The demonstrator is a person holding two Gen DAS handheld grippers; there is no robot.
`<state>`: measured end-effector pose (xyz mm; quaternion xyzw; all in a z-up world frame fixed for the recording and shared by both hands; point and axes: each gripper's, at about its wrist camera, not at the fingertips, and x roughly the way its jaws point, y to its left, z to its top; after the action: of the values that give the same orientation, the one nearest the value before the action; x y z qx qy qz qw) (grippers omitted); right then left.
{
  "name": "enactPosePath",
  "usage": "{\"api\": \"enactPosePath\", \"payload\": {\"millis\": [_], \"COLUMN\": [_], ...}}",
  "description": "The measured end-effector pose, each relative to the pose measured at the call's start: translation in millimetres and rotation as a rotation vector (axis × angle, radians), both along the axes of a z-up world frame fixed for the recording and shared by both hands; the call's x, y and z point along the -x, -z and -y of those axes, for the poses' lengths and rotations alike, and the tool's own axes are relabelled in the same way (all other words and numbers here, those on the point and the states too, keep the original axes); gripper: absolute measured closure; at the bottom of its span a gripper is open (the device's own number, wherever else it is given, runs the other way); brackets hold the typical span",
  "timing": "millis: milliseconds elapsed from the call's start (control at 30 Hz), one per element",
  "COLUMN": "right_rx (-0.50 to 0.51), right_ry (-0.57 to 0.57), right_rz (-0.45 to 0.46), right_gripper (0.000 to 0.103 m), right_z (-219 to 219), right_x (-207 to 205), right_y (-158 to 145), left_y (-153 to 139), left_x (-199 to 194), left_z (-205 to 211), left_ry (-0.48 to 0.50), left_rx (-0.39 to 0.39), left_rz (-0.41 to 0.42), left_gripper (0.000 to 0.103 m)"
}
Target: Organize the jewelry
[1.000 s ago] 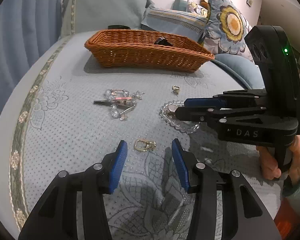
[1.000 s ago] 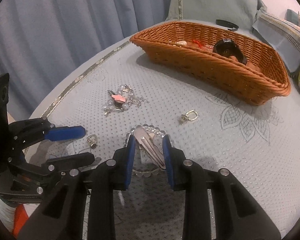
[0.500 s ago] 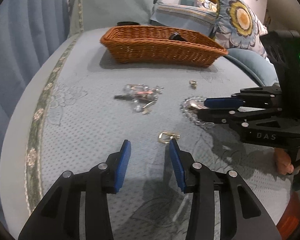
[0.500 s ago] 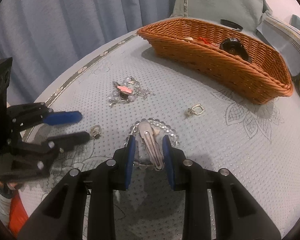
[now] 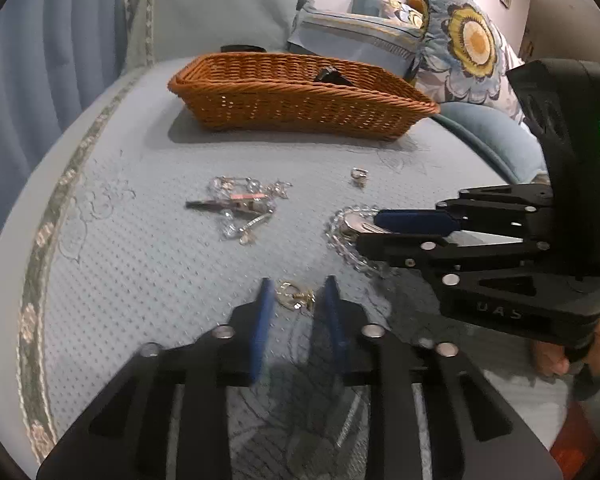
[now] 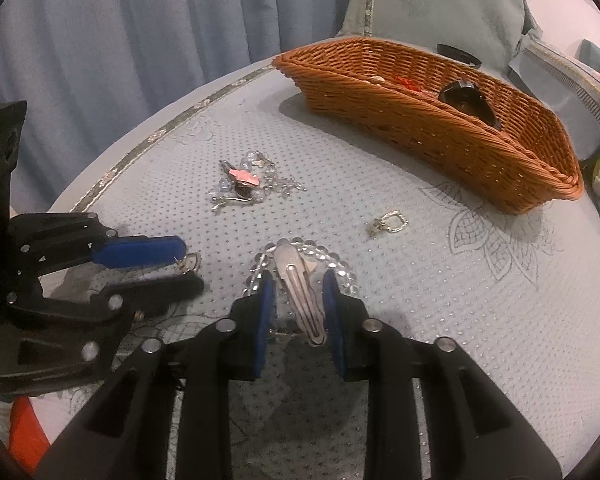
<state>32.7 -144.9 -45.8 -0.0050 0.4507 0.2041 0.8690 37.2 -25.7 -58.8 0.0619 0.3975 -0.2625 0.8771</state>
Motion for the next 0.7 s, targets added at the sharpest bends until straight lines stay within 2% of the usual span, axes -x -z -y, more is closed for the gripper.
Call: {"api": "enactPosePath", "payload": {"millis": [67, 233, 400, 700], "right_rx": [-0.003, -0.008, -0.068, -0.141], "right_ry": [0.002, 0.017, 0.038, 0.053], "right_rz": [0.000, 0.019, 0.032, 0.120], "right_gripper": [0.090, 0.090, 0.090, 0.090], "right_z": [0.6, 4.1, 16.3, 28.8], "right_x": [-0.3, 2.2, 4.5, 15.4], "right_y": [-0.1, -3.6, -10.4, -34.8], "left_y": [-0.5, -3.0, -6.9, -27.2], "left_x": [-1.9, 3.4, 11.3, 7.8], "left_z": [-0.6, -0.1, 2.8, -23.2], "left_ry": [0.002, 0.018, 0.051, 0.025], "left_rx": [0.006, -0.005, -0.011, 0.181], "left_rz": [0.002, 0.032, 0.061, 0.049], "left_gripper": [0.086, 0.091, 0.091, 0.091]}}
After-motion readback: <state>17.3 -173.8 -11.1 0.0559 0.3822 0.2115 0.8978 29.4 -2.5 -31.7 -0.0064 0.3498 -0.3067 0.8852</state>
